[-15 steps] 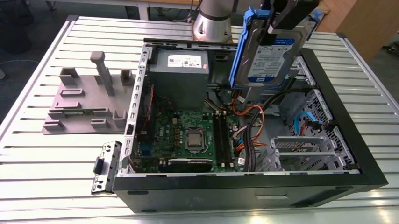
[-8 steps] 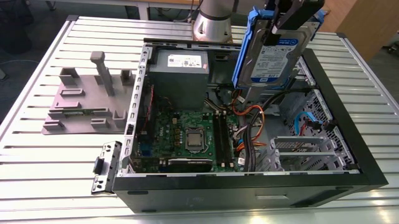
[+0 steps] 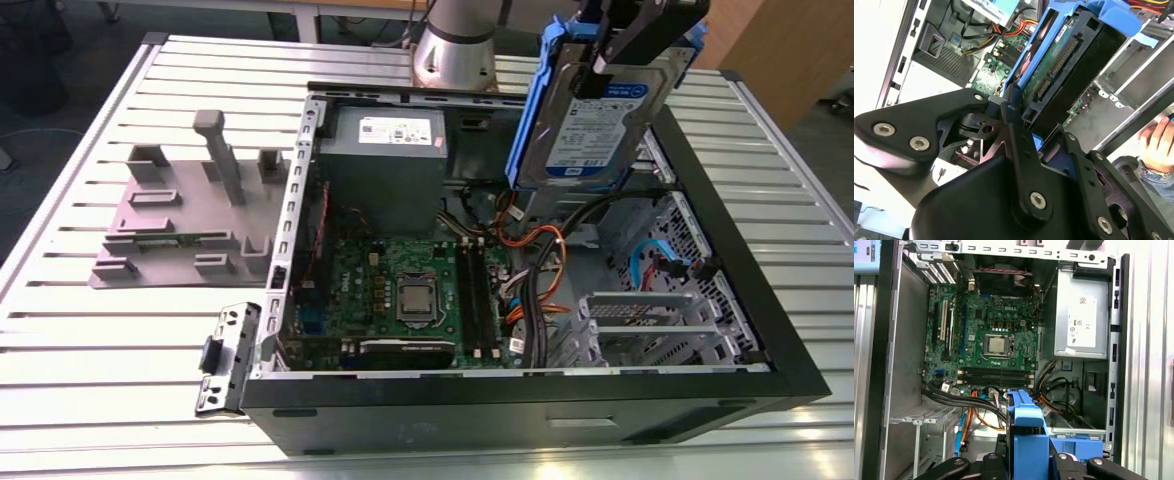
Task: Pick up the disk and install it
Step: 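Pick up the disk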
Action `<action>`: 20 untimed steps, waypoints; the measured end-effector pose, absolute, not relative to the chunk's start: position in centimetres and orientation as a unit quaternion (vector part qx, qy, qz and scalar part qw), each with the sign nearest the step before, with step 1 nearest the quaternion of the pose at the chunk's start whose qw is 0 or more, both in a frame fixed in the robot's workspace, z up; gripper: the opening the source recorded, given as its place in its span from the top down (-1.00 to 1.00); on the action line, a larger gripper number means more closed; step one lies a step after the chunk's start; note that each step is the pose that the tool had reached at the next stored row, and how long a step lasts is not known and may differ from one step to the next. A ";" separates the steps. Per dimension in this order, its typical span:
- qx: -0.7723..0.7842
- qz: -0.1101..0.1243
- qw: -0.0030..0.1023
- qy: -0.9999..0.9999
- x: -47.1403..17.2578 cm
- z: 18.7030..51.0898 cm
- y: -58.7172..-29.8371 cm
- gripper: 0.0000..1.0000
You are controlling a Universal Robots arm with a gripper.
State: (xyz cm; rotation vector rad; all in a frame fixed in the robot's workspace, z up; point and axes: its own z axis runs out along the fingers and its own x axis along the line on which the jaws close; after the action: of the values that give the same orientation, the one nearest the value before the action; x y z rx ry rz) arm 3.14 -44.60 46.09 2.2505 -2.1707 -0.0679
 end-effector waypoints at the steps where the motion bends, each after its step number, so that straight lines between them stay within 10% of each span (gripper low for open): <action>1: 0.720 -0.022 0.007 -0.694 3.2 46.1 -44.6 0.27; 20: 0.720 -0.022 0.007 -0.694 5.2 46.1 -44.6 0.27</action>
State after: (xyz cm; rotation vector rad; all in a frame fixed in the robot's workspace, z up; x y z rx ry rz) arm 5.20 -44.59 46.07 2.2504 -2.1707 -0.0679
